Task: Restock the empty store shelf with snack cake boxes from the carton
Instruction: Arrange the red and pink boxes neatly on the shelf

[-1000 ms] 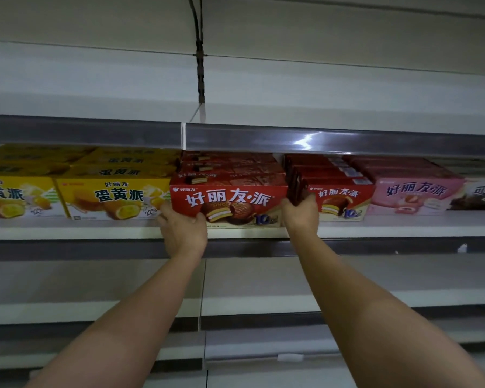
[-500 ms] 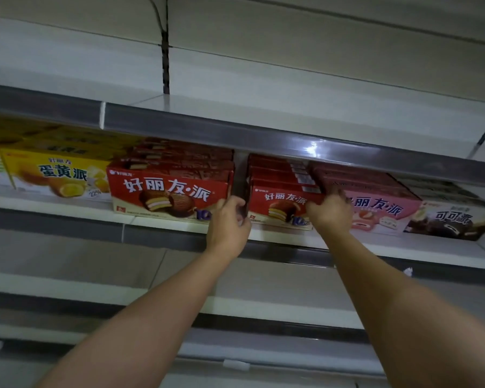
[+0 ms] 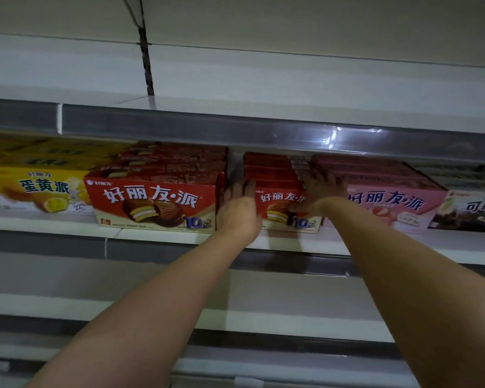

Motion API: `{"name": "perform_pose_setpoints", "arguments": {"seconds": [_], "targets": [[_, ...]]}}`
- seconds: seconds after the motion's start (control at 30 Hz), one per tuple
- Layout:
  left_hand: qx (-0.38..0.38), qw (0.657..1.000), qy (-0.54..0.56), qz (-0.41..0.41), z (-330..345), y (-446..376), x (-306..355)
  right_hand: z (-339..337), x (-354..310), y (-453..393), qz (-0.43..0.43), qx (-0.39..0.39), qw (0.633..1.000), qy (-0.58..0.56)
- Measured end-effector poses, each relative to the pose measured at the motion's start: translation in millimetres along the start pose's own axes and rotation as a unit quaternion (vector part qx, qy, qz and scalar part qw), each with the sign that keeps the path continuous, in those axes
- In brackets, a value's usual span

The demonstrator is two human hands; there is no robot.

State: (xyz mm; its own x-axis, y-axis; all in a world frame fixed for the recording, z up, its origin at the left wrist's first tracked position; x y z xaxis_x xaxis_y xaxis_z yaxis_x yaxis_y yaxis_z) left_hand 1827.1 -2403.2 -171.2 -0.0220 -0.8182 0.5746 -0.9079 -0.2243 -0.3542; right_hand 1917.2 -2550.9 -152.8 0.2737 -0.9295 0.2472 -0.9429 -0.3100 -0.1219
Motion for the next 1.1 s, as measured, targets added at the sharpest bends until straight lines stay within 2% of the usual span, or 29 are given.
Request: {"name": "perform_pose_setpoints", "arguments": {"seconds": [0.23, 0.43, 0.5, 0.57, 0.63, 0.67, 0.7, 0.77, 0.8, 0.93, 1.1], "targets": [[0.055, 0.99, -0.117, 0.064, 10.2, -5.9, 6.8, -3.0, -6.7, -5.2, -0.006, 0.055, 0.998, -0.011], [0.037, 0.985, -0.138, 0.093, 18.7, -16.9, 22.8, -3.1, -12.4, -11.4, -0.028, 0.076, 0.995, -0.052], [0.052, 0.991, -0.088, 0.082, 18.0, -16.6, 20.6, -1.1, -13.6, -14.8, -0.034, 0.073, 0.994, -0.073], [0.111, 0.992, 0.046, 0.035, 10.3, -7.8, 12.8, 2.8, -14.5, -18.7, -0.037, 0.068, 0.992, -0.103], [0.164, 0.964, 0.205, -0.048, 10.3, 7.8, -2.1, 4.1, -13.6, -19.7, -0.042, 0.046, 0.985, -0.163], [0.174, 0.946, 0.263, -0.076, 16.0, 14.5, -7.1, 2.2, -9.6, -20.7, -0.038, 0.042, 0.968, -0.246], [0.177, 0.934, 0.297, -0.09, 21.6, 19.0, -9.6, -0.1, -5.2, -21.2, -0.027, 0.031, 0.935, -0.353], [0.184, 0.924, 0.321, -0.1, 25.7, 20.7, -13.1, -2.1, 5.4, -26.2, 0.023, 0.009, 0.838, -0.545], [0.186, 0.925, 0.315, -0.099, 23.7, 18.7, -13.9, -1.5, 9.6, -29.3, 0.049, 0.001, 0.808, -0.586], [0.174, 0.942, 0.275, -0.086, 18.8, 12.8, -17.8, 14.1, 12.0, -44.7, 0.11, -0.043, 0.773, -0.623], [0.146, 0.9, 0.377, -0.165, 34.7, 9.3, -44.9, 32.6, 12.9, -55.6, 0.106, -0.095, 0.757, -0.638]]}}
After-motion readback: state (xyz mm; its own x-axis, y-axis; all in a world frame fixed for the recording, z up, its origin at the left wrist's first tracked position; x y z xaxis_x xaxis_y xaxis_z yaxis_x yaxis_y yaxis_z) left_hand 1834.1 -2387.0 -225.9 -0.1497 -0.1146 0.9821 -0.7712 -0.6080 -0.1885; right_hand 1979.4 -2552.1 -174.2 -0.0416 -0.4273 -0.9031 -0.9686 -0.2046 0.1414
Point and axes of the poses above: each hand's wrist, its own y-axis away from the middle knuckle, its own z-axis out of the palm, x = y × z, the point moved 10 cm from there along -y, towards the middle knuckle, and after that the axes turned 12 degrees about y, right-handed, at the moved point
